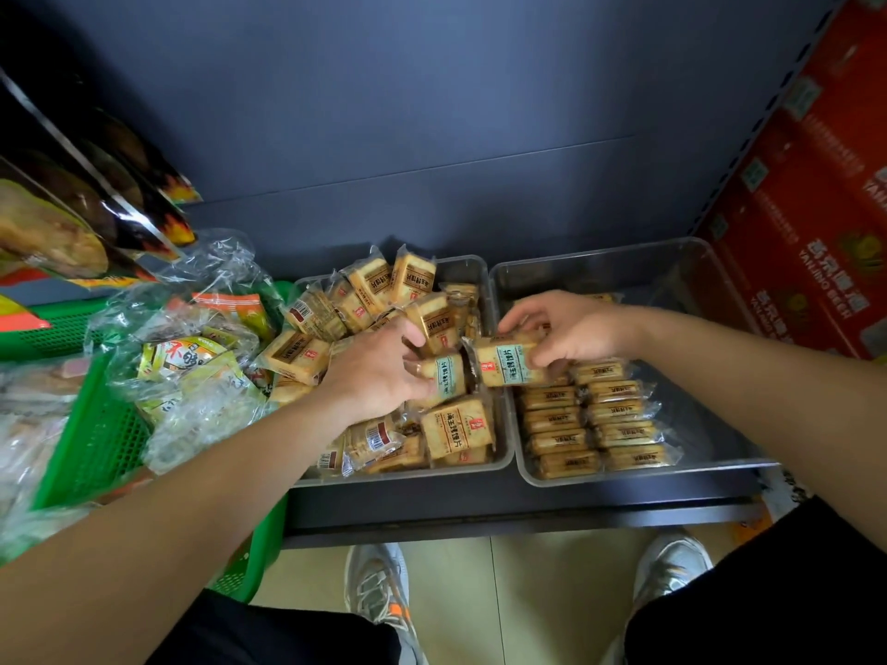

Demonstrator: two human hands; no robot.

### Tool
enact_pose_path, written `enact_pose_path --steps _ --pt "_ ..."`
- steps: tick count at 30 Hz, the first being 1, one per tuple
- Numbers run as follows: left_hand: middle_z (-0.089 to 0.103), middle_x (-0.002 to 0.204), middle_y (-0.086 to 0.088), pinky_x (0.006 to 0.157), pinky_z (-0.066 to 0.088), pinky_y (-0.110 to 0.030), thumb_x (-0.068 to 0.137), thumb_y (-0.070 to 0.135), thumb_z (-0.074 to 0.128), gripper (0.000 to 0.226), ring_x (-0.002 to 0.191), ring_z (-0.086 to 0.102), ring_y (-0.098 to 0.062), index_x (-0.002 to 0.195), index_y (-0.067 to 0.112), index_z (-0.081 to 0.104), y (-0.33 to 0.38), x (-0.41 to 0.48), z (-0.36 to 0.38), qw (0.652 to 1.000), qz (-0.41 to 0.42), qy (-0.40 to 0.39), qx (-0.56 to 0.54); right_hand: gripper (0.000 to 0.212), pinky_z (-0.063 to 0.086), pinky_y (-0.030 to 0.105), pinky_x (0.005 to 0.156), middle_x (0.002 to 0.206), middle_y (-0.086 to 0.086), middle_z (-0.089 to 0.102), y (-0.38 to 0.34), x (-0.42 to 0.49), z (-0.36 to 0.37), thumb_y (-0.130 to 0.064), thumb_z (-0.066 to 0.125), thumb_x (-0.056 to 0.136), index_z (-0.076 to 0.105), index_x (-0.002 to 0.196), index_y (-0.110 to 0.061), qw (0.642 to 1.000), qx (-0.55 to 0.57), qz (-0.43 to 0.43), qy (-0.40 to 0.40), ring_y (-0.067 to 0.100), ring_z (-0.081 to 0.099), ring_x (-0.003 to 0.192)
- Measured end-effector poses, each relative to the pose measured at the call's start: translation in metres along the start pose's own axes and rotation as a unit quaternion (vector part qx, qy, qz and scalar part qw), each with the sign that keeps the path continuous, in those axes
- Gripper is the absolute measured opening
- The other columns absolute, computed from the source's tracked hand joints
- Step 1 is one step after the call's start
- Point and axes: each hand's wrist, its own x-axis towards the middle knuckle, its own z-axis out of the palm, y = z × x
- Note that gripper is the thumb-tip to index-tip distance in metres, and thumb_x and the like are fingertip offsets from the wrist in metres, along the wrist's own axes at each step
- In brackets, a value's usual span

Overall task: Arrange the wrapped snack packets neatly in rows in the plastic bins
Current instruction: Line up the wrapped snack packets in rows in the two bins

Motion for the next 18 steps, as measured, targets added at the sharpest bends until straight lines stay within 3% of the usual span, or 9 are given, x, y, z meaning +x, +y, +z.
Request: enact_pose_path --steps 2,4,6,8,14,18 --pt "0.063 0.118 0.005 0.055 0.045 -0.014 0.083 0.019 0.081 0.053 0.076 0.065 -0.004 0.127 0.025 0.052 0.004 -0.003 -0.006 0.998 -0.002 0.002 -0.063 0.038 0.060 0.032 0.076 0.116 0.004 0.065 0.002 -0.009 -0.009 -0.003 0.069 0.087 0.062 0.119 -0.023 0.999 -0.009 0.002 0.032 0.020 0.069 0.100" --pt "0.059 0.113 0.005 0.046 0.043 -0.013 0.085 0.011 0.077 0.047 0.064 0.061 -0.004 0.126 0.024 0.056 0.010 -0.010 -0.014 0.994 -0.003 0.021 -0.112 0.026 0.058 0.030 0.075 0.111 0.003 0.068 0.005 -0.020 -0.018 -0.009 0.065 0.092 0.065 0.113 -0.024 0.997 0.014 0.004 0.072 0.018 0.069 0.100" --pt "0.057 0.112 0.006 0.054 0.047 -0.017 0.086 0.012 0.074 0.043 0.068 0.061 -0.007 0.125 0.025 0.060 0.017 -0.017 -0.023 0.984 0.004 0.046 -0.172 0.020 0.060 0.033 0.075 0.106 0.006 0.073 0.008 -0.034 -0.026 -0.012 0.062 0.095 0.067 0.113 -0.019 0.991 0.084 0.011 0.105 0.019 0.071 0.100" --pt "0.059 0.116 0.003 0.066 0.050 -0.024 0.086 0.013 0.074 0.043 0.084 0.065 -0.014 0.125 0.026 0.061 0.026 -0.025 -0.029 0.974 0.016 0.068 -0.217 0.020 0.062 0.040 0.080 0.105 0.008 0.075 0.011 -0.049 -0.033 -0.012 0.061 0.098 0.065 0.118 -0.013 0.981 0.143 0.019 0.129 0.020 0.073 0.100" --pt "0.061 0.117 0.006 0.056 0.042 -0.020 0.088 0.016 0.074 0.039 0.077 0.059 -0.009 0.124 0.027 0.062 0.060 -0.028 -0.015 0.970 0.066 0.091 -0.217 0.041 0.063 0.035 0.076 0.107 0.012 0.074 0.034 -0.084 -0.054 -0.009 0.077 0.087 0.059 0.124 -0.008 0.957 0.183 0.028 0.225 0.023 0.074 0.096" --pt "0.062 0.112 0.006 0.059 0.052 -0.018 0.089 0.016 0.075 0.035 0.088 0.064 -0.006 0.121 0.024 0.063 0.076 -0.012 0.001 0.962 0.069 0.100 -0.245 0.039 0.061 0.033 0.086 0.108 0.015 0.072 0.054 -0.098 -0.065 0.004 0.079 0.080 0.062 0.114 -0.006 0.957 0.153 0.061 0.241 0.024 0.072 0.102"
